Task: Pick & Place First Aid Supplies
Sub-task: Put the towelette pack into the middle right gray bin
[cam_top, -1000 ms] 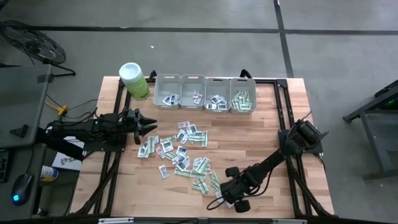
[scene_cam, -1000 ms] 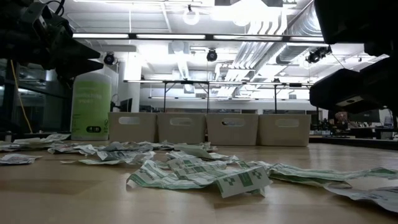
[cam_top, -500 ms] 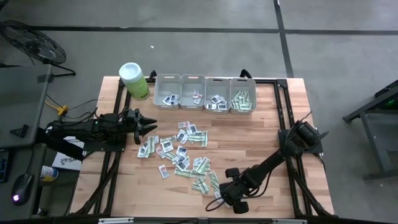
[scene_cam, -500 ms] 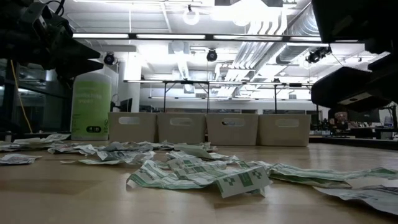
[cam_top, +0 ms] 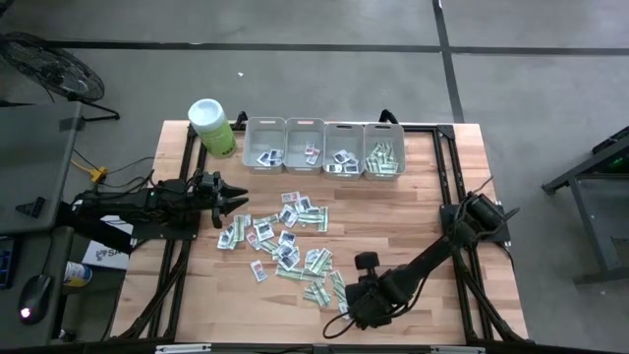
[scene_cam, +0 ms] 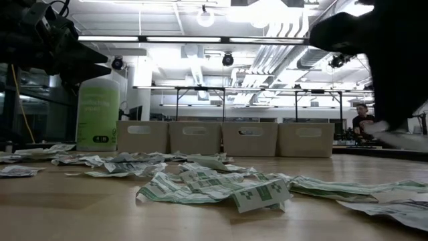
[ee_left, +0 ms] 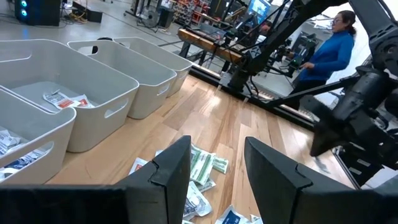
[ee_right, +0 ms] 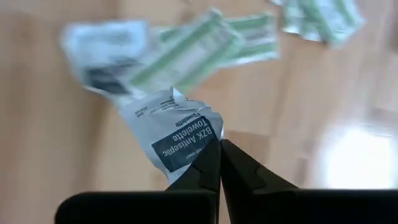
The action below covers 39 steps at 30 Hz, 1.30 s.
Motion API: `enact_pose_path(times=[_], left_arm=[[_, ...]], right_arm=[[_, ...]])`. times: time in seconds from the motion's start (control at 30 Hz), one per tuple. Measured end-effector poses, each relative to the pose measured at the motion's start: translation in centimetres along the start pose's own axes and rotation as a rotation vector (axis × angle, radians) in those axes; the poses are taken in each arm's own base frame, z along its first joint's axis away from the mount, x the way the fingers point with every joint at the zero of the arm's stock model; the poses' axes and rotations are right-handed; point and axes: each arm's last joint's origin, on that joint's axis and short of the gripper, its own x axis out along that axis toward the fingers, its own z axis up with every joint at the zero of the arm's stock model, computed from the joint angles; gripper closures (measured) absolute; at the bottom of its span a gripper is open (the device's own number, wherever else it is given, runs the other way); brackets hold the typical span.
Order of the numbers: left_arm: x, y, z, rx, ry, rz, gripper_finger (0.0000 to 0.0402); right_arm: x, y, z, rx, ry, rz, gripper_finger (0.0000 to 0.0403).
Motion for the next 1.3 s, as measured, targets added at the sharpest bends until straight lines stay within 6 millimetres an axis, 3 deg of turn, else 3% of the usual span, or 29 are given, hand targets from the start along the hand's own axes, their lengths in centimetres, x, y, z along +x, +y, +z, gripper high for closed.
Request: enact_pose_path(times=[0.2, 0.5, 0.7, 0.9, 1.3], left_arm=[[0.0, 0.0, 0.0, 0.0, 0.0, 0.0, 0.0252], [0.0, 0.0, 0.0, 0.0, 0.0, 0.0, 0.0252], [0.0, 0.0, 0.0, 0.0, 0.0, 0.0, 0.0252], [0.0, 0.0, 0.0, 0.0, 0.0, 0.0, 0.0252], [0.0, 0.0, 0.0, 0.0, 0.0, 0.0, 0.0252]], right_arm=[[0.2, -1.0, 0.1, -0.035, -0.05, -0.194, 0.0403], [0.3, -2.2, 0.5, -0.014, -0.099, -0.351, 0.0403], [0.4, -4.2, 0.8, 0.041, -0.133, -0.542, 0.0403], [0.8, -7.0, 1.5, 0.085, -0.13, -0.668, 0.0403], [2.3, -15.0, 1.9, 0.159, 0.026, -0.836, 0.0403]])
